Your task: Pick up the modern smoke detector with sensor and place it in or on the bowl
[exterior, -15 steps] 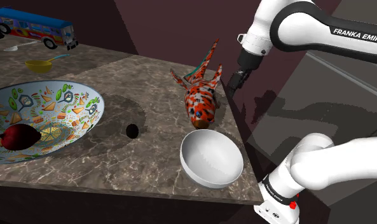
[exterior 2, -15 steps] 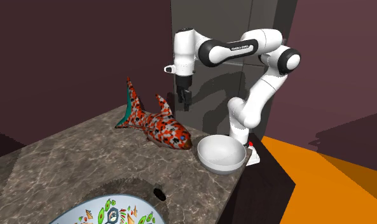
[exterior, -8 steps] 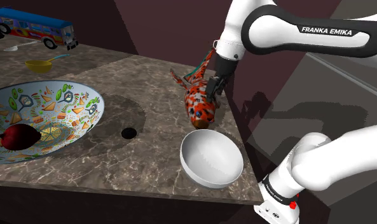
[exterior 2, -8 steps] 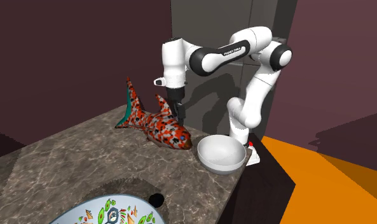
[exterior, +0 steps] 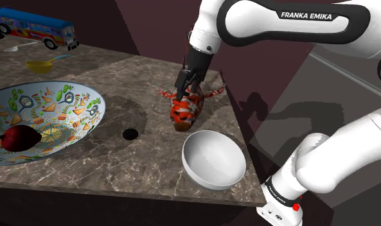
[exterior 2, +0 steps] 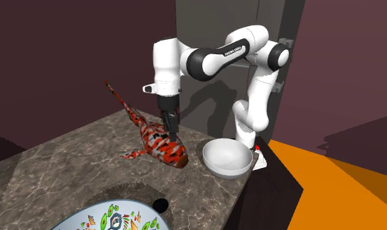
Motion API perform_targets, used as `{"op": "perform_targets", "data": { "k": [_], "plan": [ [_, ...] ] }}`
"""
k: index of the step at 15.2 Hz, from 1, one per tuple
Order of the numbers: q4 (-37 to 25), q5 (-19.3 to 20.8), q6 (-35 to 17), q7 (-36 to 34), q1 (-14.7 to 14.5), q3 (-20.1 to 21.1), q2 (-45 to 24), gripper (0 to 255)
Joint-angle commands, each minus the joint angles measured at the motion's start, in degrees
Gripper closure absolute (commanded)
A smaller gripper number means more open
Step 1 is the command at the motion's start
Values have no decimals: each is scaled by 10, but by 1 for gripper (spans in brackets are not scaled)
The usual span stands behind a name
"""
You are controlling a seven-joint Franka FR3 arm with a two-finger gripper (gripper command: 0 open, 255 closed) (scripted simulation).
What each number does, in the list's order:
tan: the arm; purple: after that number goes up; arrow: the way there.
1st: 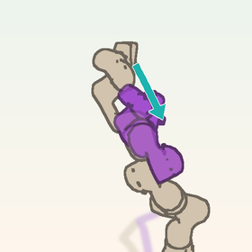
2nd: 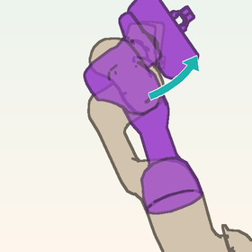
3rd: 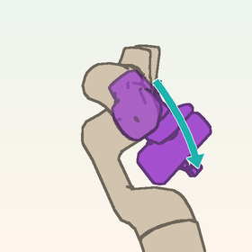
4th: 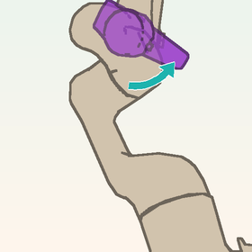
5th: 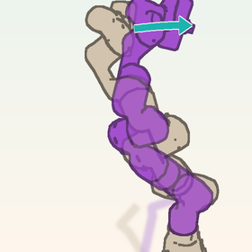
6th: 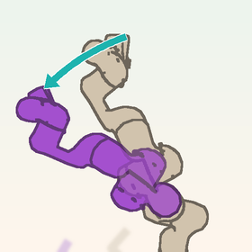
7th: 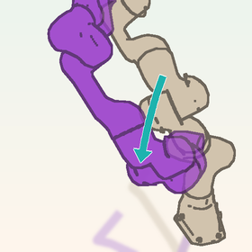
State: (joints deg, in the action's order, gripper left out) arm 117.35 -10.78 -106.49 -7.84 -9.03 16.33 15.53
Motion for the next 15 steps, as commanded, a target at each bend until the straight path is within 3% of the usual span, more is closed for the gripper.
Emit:
{"op": "perform_targets", "data": {
  "k": [1, 13, 15],
  "plan": [
    [-4, -8, 27, -17, -8, 14, -56, 0],
    [-231, 0, 22, -117, -60, 76, -304, 0],
    [-238, 2, 16, -122, -64, 79, -318, 0]
  ]
}}
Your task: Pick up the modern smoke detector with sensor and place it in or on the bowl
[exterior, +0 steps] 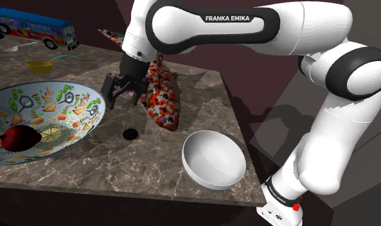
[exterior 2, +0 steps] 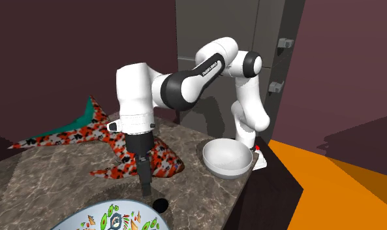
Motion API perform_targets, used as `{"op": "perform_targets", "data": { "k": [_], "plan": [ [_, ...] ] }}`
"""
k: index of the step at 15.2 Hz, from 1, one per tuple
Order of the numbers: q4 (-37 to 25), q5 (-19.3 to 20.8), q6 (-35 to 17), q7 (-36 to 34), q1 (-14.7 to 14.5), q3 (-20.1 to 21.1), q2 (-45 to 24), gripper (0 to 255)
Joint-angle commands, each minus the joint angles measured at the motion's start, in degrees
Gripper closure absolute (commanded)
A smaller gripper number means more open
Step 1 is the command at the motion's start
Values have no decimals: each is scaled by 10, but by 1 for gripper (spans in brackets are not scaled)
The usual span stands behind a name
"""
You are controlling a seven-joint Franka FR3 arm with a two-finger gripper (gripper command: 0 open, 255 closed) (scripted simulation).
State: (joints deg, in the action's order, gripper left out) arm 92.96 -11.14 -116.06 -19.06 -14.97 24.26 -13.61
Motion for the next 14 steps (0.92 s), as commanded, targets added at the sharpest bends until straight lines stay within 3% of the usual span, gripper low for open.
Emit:
{"op": "perform_targets", "data": {
  "k": [1, 7, 14],
  "plan": [
    [13, 6, 104, -10, -4, 2, -27, 0],
    [48, 7, 63, -11, -6, 8, -33, 0],
    [48, 7, 63, -11, -6, 8, -33, 0]
  ]
}}
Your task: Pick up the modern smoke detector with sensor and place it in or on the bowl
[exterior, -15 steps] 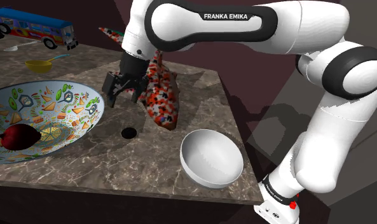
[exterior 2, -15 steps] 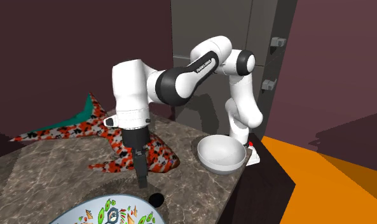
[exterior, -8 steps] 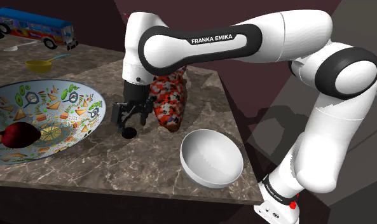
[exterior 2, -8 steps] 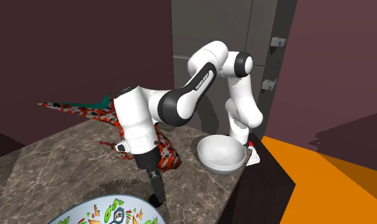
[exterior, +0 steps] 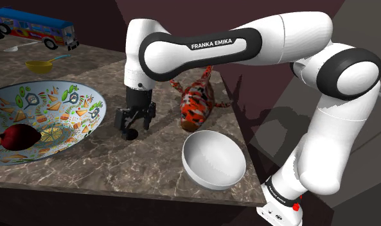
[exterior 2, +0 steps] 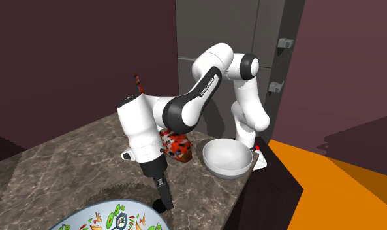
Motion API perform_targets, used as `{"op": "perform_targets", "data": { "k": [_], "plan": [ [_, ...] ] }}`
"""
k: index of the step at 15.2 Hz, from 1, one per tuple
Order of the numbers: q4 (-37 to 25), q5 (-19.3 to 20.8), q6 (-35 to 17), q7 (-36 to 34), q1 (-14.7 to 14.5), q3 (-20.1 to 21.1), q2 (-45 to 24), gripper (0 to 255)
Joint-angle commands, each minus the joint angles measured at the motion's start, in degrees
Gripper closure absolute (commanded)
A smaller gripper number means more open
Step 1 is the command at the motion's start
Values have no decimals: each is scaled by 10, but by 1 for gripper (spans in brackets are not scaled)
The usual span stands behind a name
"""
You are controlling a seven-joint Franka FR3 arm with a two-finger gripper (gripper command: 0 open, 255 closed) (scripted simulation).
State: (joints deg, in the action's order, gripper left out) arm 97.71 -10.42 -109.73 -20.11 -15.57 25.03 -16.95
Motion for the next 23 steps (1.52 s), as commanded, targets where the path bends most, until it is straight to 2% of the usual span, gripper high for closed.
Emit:
{"op": "perform_targets", "data": {
  "k": [1, 10, 11, 14, 23],
  "plan": [
    [0, 0, 0, 0, 0, 0, 0, 255],
    [0, 0, 0, 0, 0, 0, 0, 255],
    [0, 0, 0, 0, 0, 0, 0, 0],
    [71, 184, -152, -39, -60, -10, 67, 0],
    [88, 209, -201, -54, -65, -14, 35, 0]
  ]
}}
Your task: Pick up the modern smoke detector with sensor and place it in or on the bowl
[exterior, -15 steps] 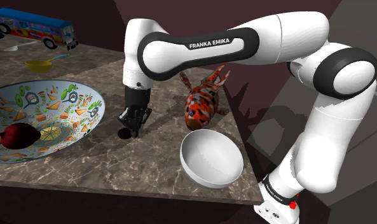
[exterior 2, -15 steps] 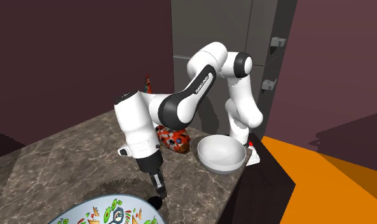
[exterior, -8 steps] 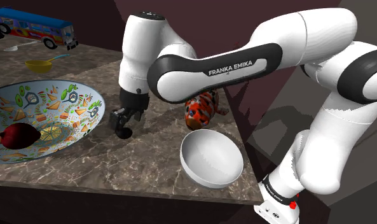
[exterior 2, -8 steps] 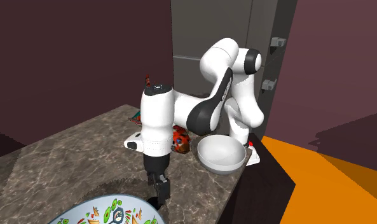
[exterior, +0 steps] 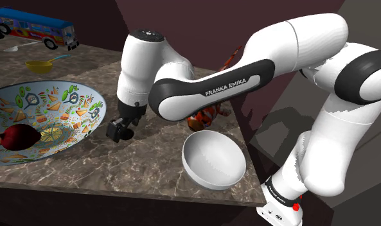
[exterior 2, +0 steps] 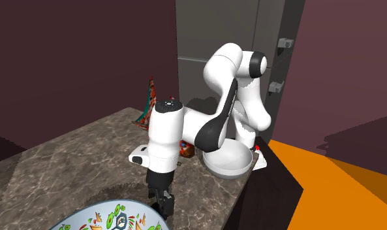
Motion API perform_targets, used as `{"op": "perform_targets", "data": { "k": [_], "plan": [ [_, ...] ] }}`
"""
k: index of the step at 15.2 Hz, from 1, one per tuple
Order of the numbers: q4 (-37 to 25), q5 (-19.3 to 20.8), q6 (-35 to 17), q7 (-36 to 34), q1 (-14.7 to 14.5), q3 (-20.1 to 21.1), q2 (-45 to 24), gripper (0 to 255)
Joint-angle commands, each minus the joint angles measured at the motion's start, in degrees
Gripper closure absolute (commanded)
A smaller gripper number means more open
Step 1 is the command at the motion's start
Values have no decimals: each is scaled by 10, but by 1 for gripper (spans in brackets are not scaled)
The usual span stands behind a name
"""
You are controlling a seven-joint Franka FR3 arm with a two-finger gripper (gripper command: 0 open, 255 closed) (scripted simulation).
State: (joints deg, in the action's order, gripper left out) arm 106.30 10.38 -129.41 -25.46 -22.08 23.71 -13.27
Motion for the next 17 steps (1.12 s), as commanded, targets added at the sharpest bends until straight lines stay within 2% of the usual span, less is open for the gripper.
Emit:
{"op": "perform_targets", "data": {
  "k": [1, 7, 8, 17],
  "plan": [
    [2, 1, -5, 0, 0, -1, -2, 0],
    [2, 1, -4, 0, 0, -1, -2, 0],
    [2, 1, -4, 0, 0, -1, -2, 255],
    [2, 1, -5, 0, 0, -1, -2, 255]
  ]
}}
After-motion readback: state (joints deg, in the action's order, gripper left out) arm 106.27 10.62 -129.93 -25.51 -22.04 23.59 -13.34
